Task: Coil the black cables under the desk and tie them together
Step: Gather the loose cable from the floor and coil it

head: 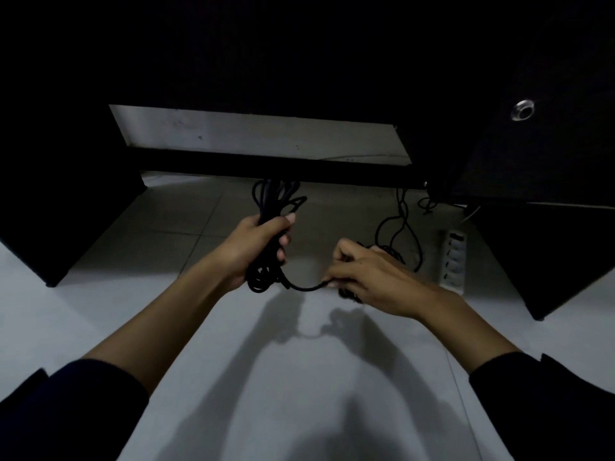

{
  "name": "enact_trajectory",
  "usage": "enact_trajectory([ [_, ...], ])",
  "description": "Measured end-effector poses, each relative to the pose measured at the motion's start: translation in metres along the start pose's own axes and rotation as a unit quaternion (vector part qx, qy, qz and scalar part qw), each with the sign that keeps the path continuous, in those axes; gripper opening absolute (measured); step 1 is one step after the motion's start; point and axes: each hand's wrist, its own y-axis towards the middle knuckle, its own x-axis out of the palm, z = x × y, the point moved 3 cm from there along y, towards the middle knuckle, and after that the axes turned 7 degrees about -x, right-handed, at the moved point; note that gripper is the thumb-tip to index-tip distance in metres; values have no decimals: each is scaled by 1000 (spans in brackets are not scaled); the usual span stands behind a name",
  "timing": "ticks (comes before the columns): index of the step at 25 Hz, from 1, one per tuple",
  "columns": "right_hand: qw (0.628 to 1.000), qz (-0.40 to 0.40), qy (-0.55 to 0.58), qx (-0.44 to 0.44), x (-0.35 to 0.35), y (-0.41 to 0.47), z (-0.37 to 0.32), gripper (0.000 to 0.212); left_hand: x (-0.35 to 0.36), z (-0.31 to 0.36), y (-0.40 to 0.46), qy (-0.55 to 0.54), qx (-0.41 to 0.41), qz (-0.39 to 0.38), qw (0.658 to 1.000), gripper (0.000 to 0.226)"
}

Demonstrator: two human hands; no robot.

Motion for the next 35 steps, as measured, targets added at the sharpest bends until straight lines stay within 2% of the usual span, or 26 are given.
enact_trajectory([
  [2, 1000, -7, -2, -3, -4, 6, 2, 12, 6, -2, 7, 31, -4, -14, 999, 19],
  [4, 999, -8, 48, 18, -8, 11, 2, 17, 14, -5, 12, 76, -8, -25, 997, 20],
  [6, 991, 20, 122, 45, -12, 16, -1, 29, 23, -9, 15, 107, -9, -39, 993, 16],
  [7, 991, 44, 116, 49, -14, 17, -3, 38, 28, -11, 15, 110, -11, -48, 993, 15],
  [11, 991, 101, -60, 70, -13, 21, -1, 58, 39, -15, 20, 64, -30, -102, 992, 24],
  [13, 984, 116, -97, 96, -7, 20, 4, 66, 43, -18, 21, 64, -40, -126, 989, 21],
  [16, 985, 137, -61, 82, -2, 21, 10, 61, 52, -23, 26, 96, -23, -141, 985, 17],
  [21, 993, 96, 68, 33, -11, 20, 34, 59, 51, -26, 39, 94, -39, -140, 985, 17],
  [25, 992, 106, 62, -5, -25, 15, 52, 28, 43, -33, 50, 186, -64, -133, 971, 26],
  [29, 989, 141, 28, -22, -22, 15, 68, 22, 52, -43, 55, 88, -120, -154, 977, 14],
  [35, 982, 189, 6, 22, -3, 12, 98, 12, 64, -56, 70, 4, -114, -130, 985, 23],
])
